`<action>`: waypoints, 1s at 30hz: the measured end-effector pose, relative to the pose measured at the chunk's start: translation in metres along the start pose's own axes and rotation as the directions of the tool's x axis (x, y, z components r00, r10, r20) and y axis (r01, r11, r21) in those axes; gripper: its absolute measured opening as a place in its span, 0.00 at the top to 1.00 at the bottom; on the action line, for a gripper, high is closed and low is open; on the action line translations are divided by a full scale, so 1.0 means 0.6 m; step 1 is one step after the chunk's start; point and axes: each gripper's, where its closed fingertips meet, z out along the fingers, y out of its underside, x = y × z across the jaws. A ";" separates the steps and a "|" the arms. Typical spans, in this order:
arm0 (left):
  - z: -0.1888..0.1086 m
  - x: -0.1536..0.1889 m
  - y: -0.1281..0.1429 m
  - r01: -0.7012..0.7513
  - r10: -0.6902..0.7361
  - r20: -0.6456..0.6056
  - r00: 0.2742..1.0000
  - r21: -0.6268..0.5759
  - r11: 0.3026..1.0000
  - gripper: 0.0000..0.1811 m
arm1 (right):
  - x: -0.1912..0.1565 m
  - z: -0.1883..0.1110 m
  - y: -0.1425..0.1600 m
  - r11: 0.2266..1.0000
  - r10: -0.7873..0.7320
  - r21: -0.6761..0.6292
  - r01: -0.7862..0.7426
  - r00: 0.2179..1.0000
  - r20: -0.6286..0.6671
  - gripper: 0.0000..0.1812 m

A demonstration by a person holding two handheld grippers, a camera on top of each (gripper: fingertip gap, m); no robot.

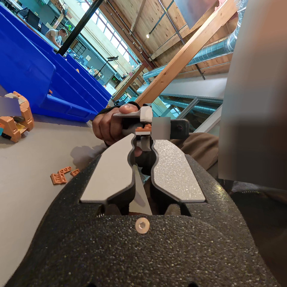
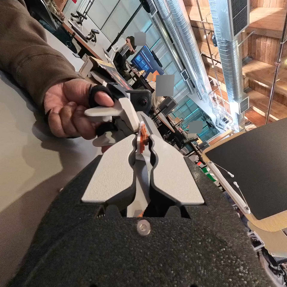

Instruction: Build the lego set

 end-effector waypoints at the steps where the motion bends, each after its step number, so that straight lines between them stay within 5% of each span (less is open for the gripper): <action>1: 0.000 0.001 0.000 -0.007 0.007 -0.003 1.000 0.002 1.000 0.91 | 0.000 -0.001 -0.002 1.000 -0.006 0.005 0.006 1.000 -0.004 0.93; 30: 0.012 0.036 0.017 -0.243 0.241 -0.050 0.969 -0.042 0.969 0.93 | -0.009 -0.012 -0.037 0.993 -0.063 0.103 0.065 0.998 -0.018 0.93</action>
